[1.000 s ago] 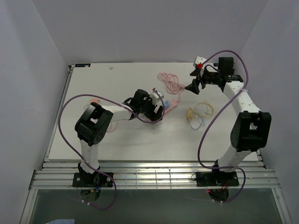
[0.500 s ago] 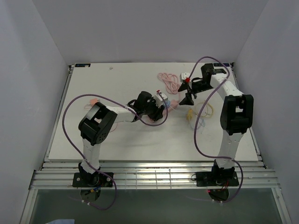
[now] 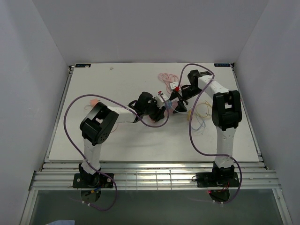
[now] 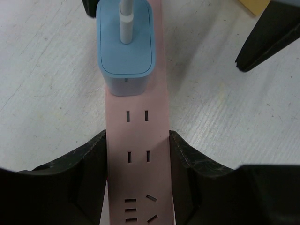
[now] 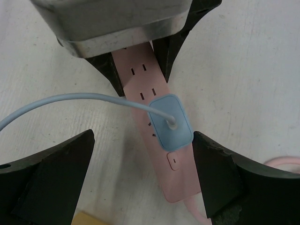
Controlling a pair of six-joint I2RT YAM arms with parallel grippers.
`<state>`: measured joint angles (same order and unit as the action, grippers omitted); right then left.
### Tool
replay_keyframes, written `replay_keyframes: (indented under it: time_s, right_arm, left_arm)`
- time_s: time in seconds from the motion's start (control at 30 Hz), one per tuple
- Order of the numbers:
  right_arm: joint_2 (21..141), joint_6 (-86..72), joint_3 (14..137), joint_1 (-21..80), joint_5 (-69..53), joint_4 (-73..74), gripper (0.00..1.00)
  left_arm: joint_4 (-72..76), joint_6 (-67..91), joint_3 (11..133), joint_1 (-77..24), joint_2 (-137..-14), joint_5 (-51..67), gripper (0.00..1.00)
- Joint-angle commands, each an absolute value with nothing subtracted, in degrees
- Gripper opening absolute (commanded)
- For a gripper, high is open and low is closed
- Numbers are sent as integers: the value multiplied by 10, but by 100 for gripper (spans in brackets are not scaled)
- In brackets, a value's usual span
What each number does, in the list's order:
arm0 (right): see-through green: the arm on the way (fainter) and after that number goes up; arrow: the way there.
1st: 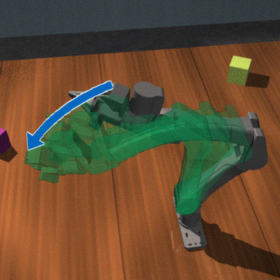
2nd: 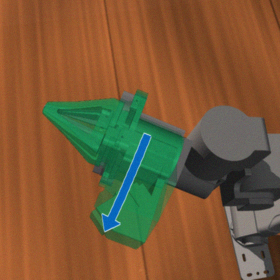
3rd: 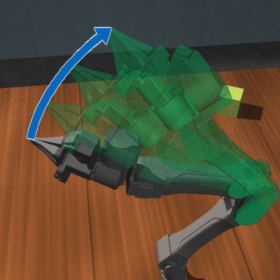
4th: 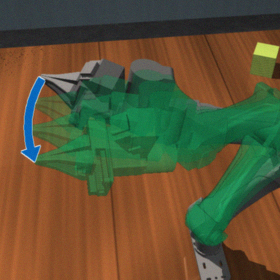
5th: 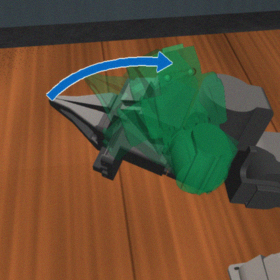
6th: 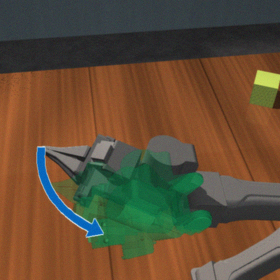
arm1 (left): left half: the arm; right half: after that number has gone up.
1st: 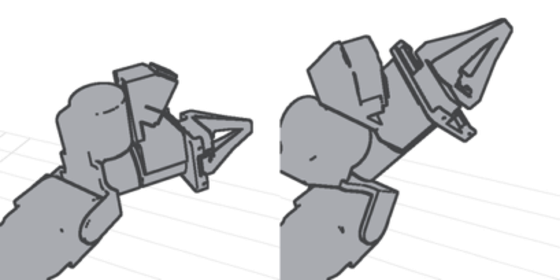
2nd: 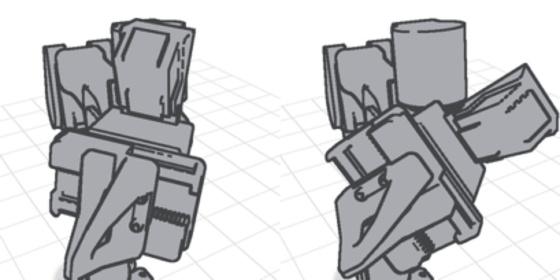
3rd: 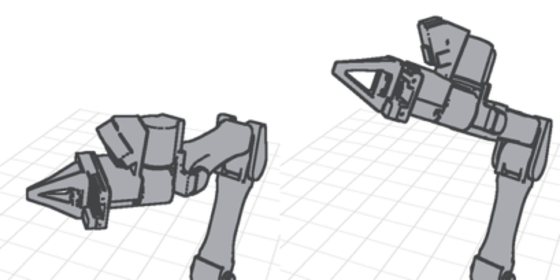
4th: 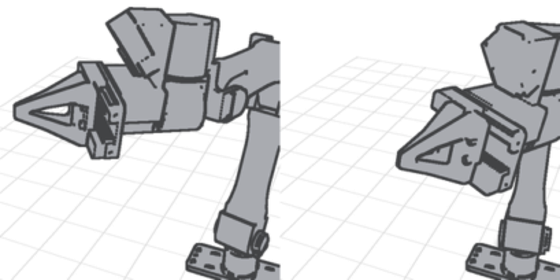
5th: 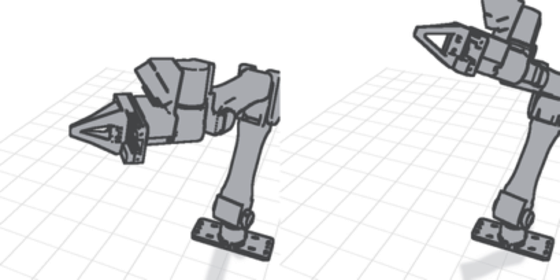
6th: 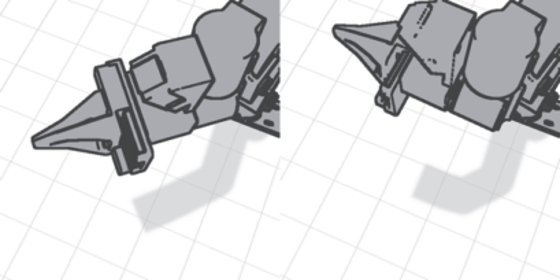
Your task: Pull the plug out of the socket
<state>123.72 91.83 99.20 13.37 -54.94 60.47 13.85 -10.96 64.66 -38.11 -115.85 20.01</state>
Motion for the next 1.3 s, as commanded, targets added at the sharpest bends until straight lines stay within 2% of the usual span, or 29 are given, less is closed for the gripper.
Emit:
replay_keyframes:
  time_s: [0.0, 0.23, 0.4, 0.43, 0.47, 0.57, 0.67, 0.7, 0.8, 0.83, 0.93, 1.13, 1.27]
  right_arm:
    - [1256, 931, 1016, 144, -553, 599, 90]
    - [1284, 931, 1043, 164, -552, 591, 90]
    - [1292, 923, 1054, 177, -526, 597, 98]
    - [1293, 919, 1054, 178, -517, 595, 92]
    - [1293, 913, 1052, 181, -505, 592, 81]
    - [1294, 903, 1049, 183, -495, 586, 62]
    - [1294, 897, 1048, 183, -488, 584, 50]
    - [1293, 895, 1045, 183, -486, 581, 49]
    - [1287, 896, 1034, 184, -483, 576, 35]
    - [1285, 898, 1033, 184, -485, 575, 24]
    - [1279, 899, 1030, 181, -498, 571, 8]
    - [1246, 885, 1026, 172, -559, 551, 8]
    - [1228, 898, 1030, 172, -584, 588, 8]
  left_arm:
    - [120, -139, 637, -415, -1215, 257, 0]
    - [136, -141, 622, -415, -1214, 261, 0]
    - [147, -140, 607, -415, -1204, 265, 0]
    - [151, -139, 606, -415, -1203, 265, 0]
    - [153, -139, 605, -415, -1203, 265, 0]
    - [157, -137, 600, -415, -1203, 265, 0]
    - [163, -134, 597, -415, -1204, 260, 0]
    - [163, -134, 595, -415, -1205, 261, 0]
    - [163, -130, 594, -415, -1207, 262, 0]
    - [163, -128, 594, -415, -1208, 262, 0]
    - [164, -126, 593, -415, -1212, 262, 0]
    - [171, -119, 584, -415, -1223, 261, 0]
    - [172, -113, 583, -415, -1231, 264, 0]
